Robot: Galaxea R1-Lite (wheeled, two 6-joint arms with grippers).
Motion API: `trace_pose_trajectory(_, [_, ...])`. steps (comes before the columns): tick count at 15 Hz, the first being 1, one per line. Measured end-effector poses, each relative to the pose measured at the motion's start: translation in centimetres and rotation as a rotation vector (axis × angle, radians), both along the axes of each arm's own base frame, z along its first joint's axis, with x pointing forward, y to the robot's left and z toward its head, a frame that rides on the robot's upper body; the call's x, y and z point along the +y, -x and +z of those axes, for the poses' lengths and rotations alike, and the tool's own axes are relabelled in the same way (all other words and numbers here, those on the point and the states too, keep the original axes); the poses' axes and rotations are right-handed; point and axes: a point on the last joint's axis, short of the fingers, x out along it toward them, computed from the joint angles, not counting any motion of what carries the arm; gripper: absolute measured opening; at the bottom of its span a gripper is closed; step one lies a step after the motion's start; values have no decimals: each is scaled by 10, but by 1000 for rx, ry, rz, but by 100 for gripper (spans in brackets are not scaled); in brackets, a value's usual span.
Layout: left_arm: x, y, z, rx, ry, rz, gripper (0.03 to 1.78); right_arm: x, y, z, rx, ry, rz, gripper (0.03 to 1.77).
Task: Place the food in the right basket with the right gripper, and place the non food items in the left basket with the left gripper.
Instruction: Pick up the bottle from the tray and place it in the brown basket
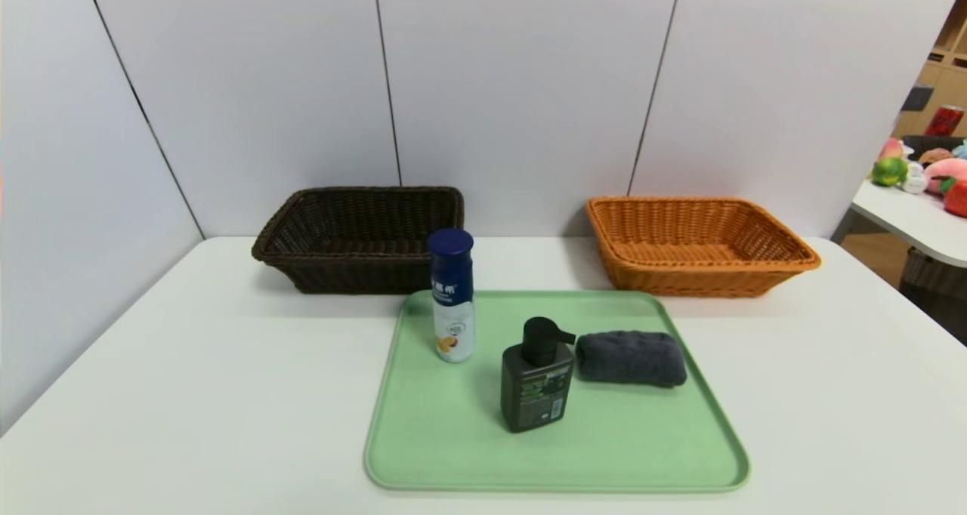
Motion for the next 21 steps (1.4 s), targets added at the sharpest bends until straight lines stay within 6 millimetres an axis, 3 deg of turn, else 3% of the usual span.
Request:
trace_pose_trajectory(10, [0, 0, 0, 1, 20, 15, 169, 0, 0, 1, -7, 10, 3, 170])
trace_pose_trajectory(14, [0, 3, 5, 18, -5, -19, 169, 1, 14, 33, -65, -32, 31, 170])
trace_pose_trajectory(17, [-2, 14, 30, 28, 34, -108, 169, 2, 25, 54, 1, -42, 104, 170])
trace_pose_trajectory(21, [-4, 11, 71, 116, 63, -195, 169, 2, 16, 78, 82, -48, 129, 170])
